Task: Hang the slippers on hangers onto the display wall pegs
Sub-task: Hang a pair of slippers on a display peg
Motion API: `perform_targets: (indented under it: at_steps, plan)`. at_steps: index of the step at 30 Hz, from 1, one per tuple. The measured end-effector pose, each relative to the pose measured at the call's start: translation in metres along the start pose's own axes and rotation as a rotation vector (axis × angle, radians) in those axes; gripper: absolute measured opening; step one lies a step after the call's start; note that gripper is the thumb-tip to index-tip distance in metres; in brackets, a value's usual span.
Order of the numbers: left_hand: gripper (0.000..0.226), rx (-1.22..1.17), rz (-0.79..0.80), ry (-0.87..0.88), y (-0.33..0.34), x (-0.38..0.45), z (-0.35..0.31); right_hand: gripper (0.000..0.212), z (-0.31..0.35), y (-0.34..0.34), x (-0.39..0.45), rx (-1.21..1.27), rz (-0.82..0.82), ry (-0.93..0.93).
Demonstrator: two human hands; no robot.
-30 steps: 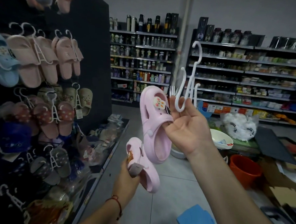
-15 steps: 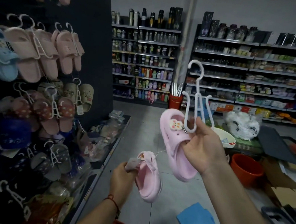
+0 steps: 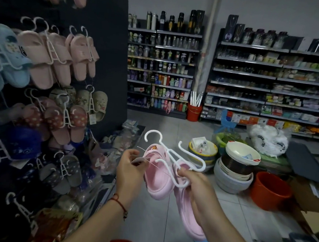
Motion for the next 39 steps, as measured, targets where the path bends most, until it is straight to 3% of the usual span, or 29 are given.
perform_targets:
  at_steps: [6, 10, 15, 20, 23, 27, 29, 35, 37, 39]
  plan:
    - [0.025, 0.032, 0.095, 0.131, -0.002, 0.000, -0.022, 0.025, -0.004, 0.007, -0.001, -0.083, -0.006, -0.059]
    - [0.025, 0.174, 0.153, 0.366, -0.002, -0.004, -0.038, 0.016, -0.005, 0.008, 0.003, -0.002, -0.049, -0.045]
    - [0.025, 0.357, 0.102, 0.768, 0.004, -0.012, -0.057, 0.018, 0.002, 0.016, 0.006, 0.245, -0.023, 0.054]
    - [0.030, 0.318, 0.152, 0.992, 0.000, -0.024, -0.071, 0.021, 0.009, 0.016, 0.011, 0.369, 0.004, 0.145]
    - [0.046, 0.247, 0.195, 0.950, -0.001, -0.023, -0.076, 0.024, 0.017, 0.018, 0.009, 0.426, 0.057, 0.126]
    - [0.074, 0.196, 0.326, 0.750, 0.000, -0.019, -0.072, 0.027, 0.028, 0.021, 0.007, 0.500, 0.089, 0.065]
    - [0.082, 0.131, 0.421, 0.579, 0.001, -0.018, -0.071, 0.026, 0.034, 0.021, 0.007, 0.501, 0.095, 0.034]
    - [0.103, -0.244, 0.938, -0.028, -0.006, -0.012, -0.073, 0.028, 0.044, 0.018, 0.005, 0.459, 0.102, -0.090]
    - [0.095, -0.247, 0.917, -0.057, -0.009, -0.007, -0.081, 0.025, 0.045, 0.018, 0.004, 0.451, 0.122, -0.100]
    - [0.089, -0.029, 0.794, 0.086, -0.009, -0.001, -0.090, 0.024, 0.045, 0.021, 0.001, 0.445, 0.168, -0.097]
Point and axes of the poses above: each hand's wrist, its own x-axis towards the middle knuckle, its own y-axis out of the palm, z = x × y, the point moved 4 cm from there along x, towards the middle knuckle, and after that the axes turned 3 degrees about -x, right-handed, at the moved point
